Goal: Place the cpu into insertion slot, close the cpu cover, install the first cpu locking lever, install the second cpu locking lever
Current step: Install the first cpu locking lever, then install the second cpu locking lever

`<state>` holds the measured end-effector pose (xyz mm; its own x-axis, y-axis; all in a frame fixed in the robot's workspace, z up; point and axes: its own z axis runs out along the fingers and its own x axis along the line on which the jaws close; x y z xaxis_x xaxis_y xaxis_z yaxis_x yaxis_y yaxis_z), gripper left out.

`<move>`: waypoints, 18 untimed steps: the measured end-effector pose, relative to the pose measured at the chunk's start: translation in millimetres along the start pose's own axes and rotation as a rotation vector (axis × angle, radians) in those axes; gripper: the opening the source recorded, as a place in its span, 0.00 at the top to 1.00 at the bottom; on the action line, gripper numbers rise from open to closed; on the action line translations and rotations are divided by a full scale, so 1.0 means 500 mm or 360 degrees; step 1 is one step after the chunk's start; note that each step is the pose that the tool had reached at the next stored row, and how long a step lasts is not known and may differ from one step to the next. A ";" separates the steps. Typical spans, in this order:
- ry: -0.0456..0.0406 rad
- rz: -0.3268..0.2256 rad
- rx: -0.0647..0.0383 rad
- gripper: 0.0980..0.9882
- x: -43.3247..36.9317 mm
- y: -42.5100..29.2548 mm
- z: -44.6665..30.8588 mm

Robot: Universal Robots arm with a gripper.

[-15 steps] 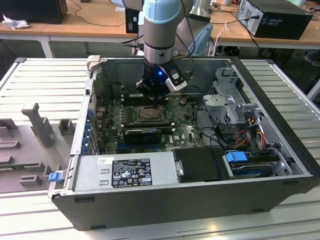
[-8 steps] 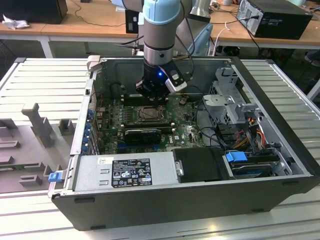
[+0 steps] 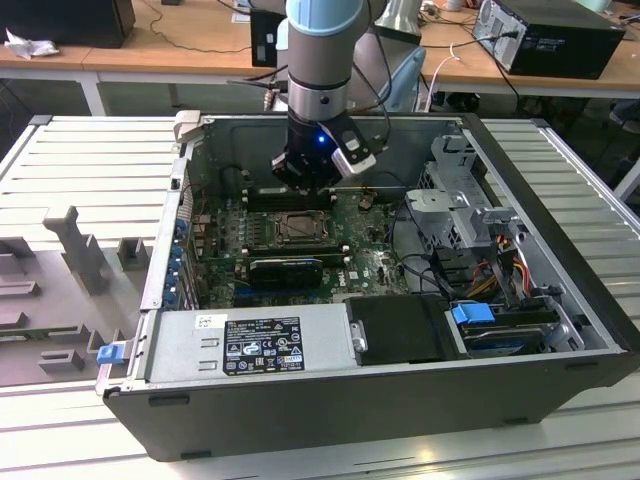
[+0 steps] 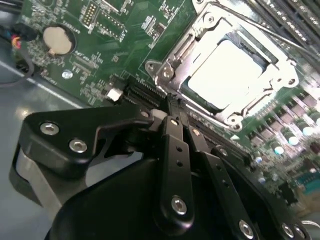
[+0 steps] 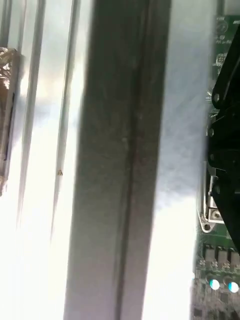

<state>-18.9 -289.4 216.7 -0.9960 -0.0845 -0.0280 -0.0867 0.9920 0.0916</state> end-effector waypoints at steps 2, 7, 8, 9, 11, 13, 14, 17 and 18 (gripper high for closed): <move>0.0000 0.0000 0.0000 0.99 0.000 -0.002 -0.002; 0.0000 0.0000 0.0000 0.99 0.001 -0.007 -0.002; 0.0000 0.0000 0.0000 0.99 0.001 -0.008 -0.002; 0.0000 0.0000 0.0000 0.99 0.001 -0.008 -0.002; 0.0000 0.0000 0.0000 0.99 0.001 -0.011 -0.003; 0.0000 0.0000 0.0000 0.99 0.001 -0.012 -0.003; 0.0000 0.0000 0.0000 0.99 0.001 -0.013 -0.003; 0.0000 0.0000 0.0000 0.99 0.002 -0.020 -0.004; 0.0000 0.0000 0.0000 0.99 0.002 -0.022 -0.004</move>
<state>-19.0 -300.4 217.7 -0.9960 -0.0844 -0.0279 -0.0866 0.9920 0.0915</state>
